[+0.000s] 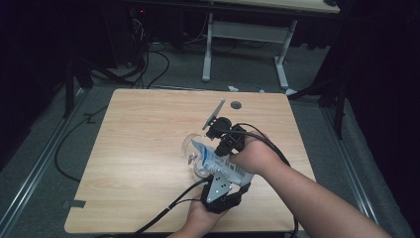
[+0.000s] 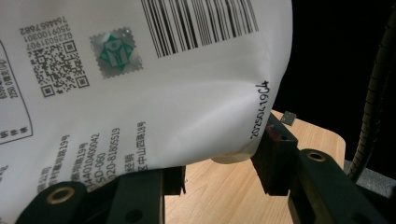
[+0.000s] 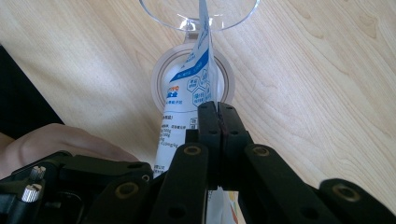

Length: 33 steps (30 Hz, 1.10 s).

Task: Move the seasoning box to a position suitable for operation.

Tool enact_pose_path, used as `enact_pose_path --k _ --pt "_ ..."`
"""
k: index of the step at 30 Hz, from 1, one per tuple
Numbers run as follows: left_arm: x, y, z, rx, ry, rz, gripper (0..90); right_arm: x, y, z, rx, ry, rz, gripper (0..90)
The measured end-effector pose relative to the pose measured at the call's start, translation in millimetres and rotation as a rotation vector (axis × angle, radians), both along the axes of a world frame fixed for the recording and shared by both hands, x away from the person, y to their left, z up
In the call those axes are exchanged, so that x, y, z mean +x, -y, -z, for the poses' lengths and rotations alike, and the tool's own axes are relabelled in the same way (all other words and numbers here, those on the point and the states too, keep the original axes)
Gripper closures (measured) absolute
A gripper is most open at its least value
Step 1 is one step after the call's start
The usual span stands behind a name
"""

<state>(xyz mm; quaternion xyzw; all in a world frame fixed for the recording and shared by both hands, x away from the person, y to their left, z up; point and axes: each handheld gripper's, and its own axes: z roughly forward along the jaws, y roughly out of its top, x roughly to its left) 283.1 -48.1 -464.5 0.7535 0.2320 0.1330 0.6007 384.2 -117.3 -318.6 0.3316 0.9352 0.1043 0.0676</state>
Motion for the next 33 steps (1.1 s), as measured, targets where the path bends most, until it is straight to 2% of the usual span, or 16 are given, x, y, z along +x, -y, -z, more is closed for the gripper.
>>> enact_pose_path --k 33 --pt "0.3 -0.8 -1.2 -0.004 0.005 -0.004 60.0 0.7 -2.3 -0.5 -0.003 0.001 -0.008 90.0"
